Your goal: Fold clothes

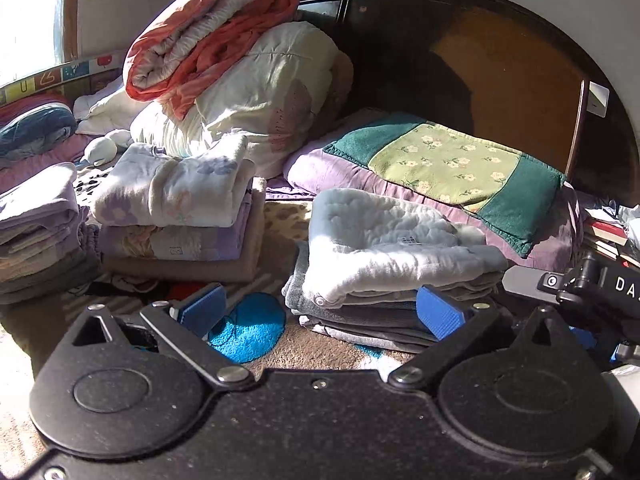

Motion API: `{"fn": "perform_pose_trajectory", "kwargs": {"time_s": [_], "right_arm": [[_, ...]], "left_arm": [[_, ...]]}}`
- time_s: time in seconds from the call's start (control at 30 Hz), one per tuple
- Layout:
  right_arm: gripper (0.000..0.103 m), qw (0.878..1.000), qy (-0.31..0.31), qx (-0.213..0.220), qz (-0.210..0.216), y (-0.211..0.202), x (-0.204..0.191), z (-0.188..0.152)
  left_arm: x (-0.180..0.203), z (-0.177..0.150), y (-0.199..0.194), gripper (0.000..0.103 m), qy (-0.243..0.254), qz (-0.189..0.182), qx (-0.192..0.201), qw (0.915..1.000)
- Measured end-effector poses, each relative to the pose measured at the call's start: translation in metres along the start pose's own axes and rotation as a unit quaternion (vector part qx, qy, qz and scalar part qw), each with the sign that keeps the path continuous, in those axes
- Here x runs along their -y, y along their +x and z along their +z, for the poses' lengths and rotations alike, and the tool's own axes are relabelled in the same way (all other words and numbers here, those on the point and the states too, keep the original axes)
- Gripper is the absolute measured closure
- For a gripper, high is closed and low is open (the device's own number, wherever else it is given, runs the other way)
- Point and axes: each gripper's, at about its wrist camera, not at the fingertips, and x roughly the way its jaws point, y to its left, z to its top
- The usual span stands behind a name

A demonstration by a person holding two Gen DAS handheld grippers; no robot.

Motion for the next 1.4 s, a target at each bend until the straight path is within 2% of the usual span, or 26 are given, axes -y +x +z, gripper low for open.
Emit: {"fn": "perform_pose_trajectory", "kwargs": {"time_s": [0.23, 0.4, 0.63, 0.93, 1.4], "right_arm": [[0.000, 0.998, -0.056, -0.014, -0.040, -0.030, -0.014, -0.007], [0.000, 0.993, -0.098, -0.016, -0.062, -0.056, -0.029, -0.005], [0.000, 0.988, -0.134, -0.015, -0.077, -0.082, -0.038, -0.008], [0.000, 0.984, -0.149, -0.030, -0.096, -0.095, -0.033, -0.010], [0.000, 0.981, -0.165, -0.039, -0.097, -0.110, -0.034, -0.014]], "left_arm": [[0.008, -0.006, -0.034, 0.000, -0.009, 0.011, -0.005, 0.9999], [0.013, -0.008, -0.050, 0.000, -0.029, 0.019, -0.032, 0.9989], [0.022, -0.009, -0.069, 0.000, -0.026, 0.023, -0.024, 0.9991], [0.033, -0.016, -0.082, 0.000, -0.007, 0.027, -0.025, 0.9993], [0.042, -0.026, -0.096, 0.000, -0.003, 0.025, -0.026, 0.9994]]}}
